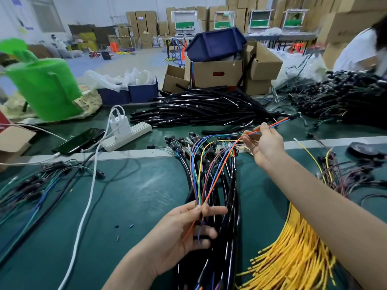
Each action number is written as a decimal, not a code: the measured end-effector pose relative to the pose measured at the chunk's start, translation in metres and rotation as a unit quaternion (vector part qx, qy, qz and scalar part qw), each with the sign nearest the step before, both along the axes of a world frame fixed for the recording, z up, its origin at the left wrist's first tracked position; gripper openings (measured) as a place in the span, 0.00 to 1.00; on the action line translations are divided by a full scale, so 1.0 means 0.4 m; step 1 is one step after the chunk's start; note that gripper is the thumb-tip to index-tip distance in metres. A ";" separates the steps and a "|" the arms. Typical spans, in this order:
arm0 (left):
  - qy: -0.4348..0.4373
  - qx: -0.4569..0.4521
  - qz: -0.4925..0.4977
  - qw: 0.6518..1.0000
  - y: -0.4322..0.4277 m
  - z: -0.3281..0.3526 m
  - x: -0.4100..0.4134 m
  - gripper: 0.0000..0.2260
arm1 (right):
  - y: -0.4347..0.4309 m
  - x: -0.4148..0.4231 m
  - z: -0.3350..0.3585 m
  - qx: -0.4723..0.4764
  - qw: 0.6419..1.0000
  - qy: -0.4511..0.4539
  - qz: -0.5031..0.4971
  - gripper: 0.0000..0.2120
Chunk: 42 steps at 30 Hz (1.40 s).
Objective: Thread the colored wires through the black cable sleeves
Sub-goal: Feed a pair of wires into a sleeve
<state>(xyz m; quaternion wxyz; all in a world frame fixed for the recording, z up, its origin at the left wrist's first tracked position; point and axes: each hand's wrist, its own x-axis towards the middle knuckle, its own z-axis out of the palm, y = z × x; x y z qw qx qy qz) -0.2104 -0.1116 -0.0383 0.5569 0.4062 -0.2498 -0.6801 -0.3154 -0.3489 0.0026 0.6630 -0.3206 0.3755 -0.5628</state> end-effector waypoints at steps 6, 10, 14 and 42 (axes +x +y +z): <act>0.002 -0.011 0.034 0.999 0.003 -0.015 0.008 0.03 | -0.041 -0.065 -0.022 -0.003 0.995 0.096 -0.014 0.14; -0.026 -0.024 0.017 0.999 -0.004 -0.032 0.006 0.06 | -0.021 -0.113 -0.044 -0.061 0.896 0.433 0.082 0.19; -0.159 -0.061 -0.012 0.985 -0.010 -0.024 0.008 0.07 | 0.119 -0.086 0.017 -0.411 0.719 0.557 -0.053 0.14; -0.142 -0.039 0.137 0.980 -0.026 -0.036 0.020 0.07 | 0.307 -0.043 -0.142 -0.624 0.646 0.386 0.213 0.15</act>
